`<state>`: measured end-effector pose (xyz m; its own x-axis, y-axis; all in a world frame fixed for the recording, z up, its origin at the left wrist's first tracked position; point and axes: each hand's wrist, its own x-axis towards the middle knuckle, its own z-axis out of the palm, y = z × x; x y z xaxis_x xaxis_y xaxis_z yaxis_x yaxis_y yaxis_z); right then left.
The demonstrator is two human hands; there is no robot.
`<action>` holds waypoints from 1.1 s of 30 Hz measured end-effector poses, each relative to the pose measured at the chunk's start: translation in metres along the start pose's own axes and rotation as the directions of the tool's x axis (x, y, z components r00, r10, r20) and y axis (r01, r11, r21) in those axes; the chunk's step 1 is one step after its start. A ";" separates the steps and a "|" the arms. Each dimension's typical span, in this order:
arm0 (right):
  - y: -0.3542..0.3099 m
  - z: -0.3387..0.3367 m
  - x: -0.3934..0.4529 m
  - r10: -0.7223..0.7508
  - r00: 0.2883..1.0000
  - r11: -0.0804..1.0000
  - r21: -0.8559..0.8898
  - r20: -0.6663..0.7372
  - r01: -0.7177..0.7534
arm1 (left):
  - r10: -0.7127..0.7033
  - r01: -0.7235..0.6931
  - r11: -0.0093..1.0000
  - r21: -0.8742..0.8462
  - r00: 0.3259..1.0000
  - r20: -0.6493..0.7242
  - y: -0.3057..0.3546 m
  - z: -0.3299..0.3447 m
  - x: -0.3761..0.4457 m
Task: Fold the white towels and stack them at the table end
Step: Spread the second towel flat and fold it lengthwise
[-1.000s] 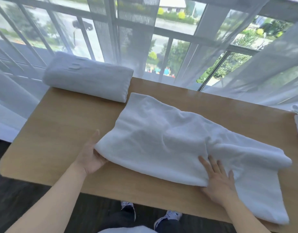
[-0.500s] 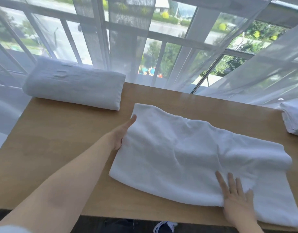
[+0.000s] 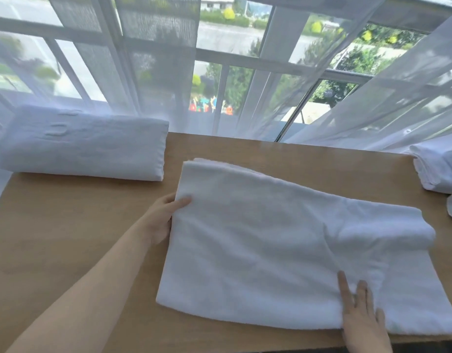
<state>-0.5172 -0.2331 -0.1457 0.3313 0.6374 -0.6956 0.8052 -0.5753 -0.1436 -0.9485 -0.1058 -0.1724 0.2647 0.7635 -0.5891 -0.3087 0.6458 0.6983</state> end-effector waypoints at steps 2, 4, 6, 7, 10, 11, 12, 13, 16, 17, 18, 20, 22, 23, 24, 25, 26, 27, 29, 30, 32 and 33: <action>-0.009 -0.009 0.000 0.041 0.999 0.999 0.034 0.014 -0.041 | -0.051 0.050 0.992 0.114 0.999 0.005 0.009 0.003 0.011; 0.002 -0.014 0.002 0.020 1.000 1.000 -0.004 0.010 -0.020 | -0.090 0.080 0.972 0.221 0.995 0.035 0.023 0.015 0.022; 0.020 -0.009 0.000 -0.003 1.000 0.999 -0.052 -0.001 0.003 | -0.124 0.101 0.960 0.260 0.990 0.072 0.037 0.034 0.029; 0.022 -0.006 -0.004 -0.012 1.000 0.992 -0.125 -0.002 0.011 | -0.121 0.093 0.954 0.285 0.989 0.081 0.042 0.043 0.031; 0.029 0.005 -0.012 0.012 1.000 0.953 -0.303 -0.007 -0.014 | 0.072 -0.080 0.931 0.356 0.997 0.034 0.049 0.057 0.038; 0.029 0.009 -0.013 0.010 0.999 0.951 -0.309 -0.036 -0.021 | 0.161 -0.154 0.928 0.340 0.987 0.007 0.051 0.053 0.039; 0.029 0.014 -0.014 0.011 0.999 0.950 -0.311 -0.053 -0.027 | 0.230 -0.209 0.927 0.311 0.973 -0.031 0.051 0.045 0.040; 0.028 0.016 -0.015 0.012 0.996 0.949 -0.314 -0.087 -0.039 | 0.279 -0.240 0.924 0.297 0.956 -0.093 0.050 0.035 0.041; 0.028 0.019 -0.019 0.037 0.990 0.924 -0.372 -0.140 -0.087 | 0.323 -0.141 0.879 0.456 0.880 -0.348 0.032 0.009 0.045; 0.029 0.017 -0.019 0.044 0.991 0.924 -0.372 -0.126 -0.088 | 0.311 -0.083 0.867 0.491 0.860 -0.404 0.023 0.006 0.046; 0.030 0.017 -0.018 0.050 0.993 0.921 -0.379 -0.110 -0.088 | 0.297 -0.054 0.867 0.495 0.854 -0.427 0.016 0.005 0.046; 0.027 0.015 -0.015 0.083 0.994 0.913 -0.394 -0.077 -0.106 | 0.276 -0.075 0.885 0.460 0.880 -0.387 0.007 0.006 0.044; 0.025 0.015 -0.013 0.113 0.993 0.913 -0.389 -0.044 -0.121 | 0.267 -0.100 0.872 0.478 0.918 -0.293 0.005 0.008 0.042; 0.024 0.016 -0.012 0.119 0.992 0.913 -0.388 -0.035 -0.123 | 0.266 -0.093 0.848 0.522 0.926 -0.267 0.006 0.008 0.042; 0.024 0.016 -0.012 0.122 0.992 0.912 -0.392 -0.027 -0.123 | 0.266 -0.074 0.822 0.565 0.927 -0.266 0.009 0.009 0.043; 0.024 0.016 -0.012 0.128 0.992 0.909 -0.397 -0.020 -0.125 | 0.271 -0.057 0.806 0.589 0.920 -0.281 0.014 0.009 0.044; 0.025 0.016 -0.013 0.133 0.991 0.909 -0.397 -0.011 -0.127 | 0.288 -0.049 0.794 0.605 0.908 -0.305 0.019 0.009 0.046; 0.026 0.017 -0.013 0.139 0.990 0.910 -0.393 -0.001 -0.128 | 0.317 -0.048 0.781 0.623 0.889 -0.329 0.023 0.007 0.048; 0.027 0.019 -0.013 0.150 0.989 0.911 -0.388 0.000 -0.139 | 0.367 -0.047 0.775 0.630 0.846 -0.388 0.025 0.005 0.054; 0.027 0.020 -0.012 0.154 0.988 0.909 -0.390 -0.006 -0.144 | 0.368 -0.036 0.786 0.617 0.830 -0.419 0.022 0.006 0.056; 0.029 0.023 -0.010 0.157 0.988 0.907 -0.392 -0.016 -0.150 | 0.358 -0.012 0.794 0.608 0.817 -0.452 0.015 0.010 0.059; 0.030 0.024 -0.009 0.163 0.986 0.906 -0.393 -0.022 -0.158 | 0.354 -0.029 0.809 0.587 0.820 -0.449 0.011 0.011 0.059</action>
<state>-0.5083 -0.2684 -0.1606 0.4688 0.5466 -0.6938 0.8702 -0.4207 0.2564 -0.9262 -0.0536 -0.1944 -0.3020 0.8567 -0.4183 0.2790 0.4990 0.8205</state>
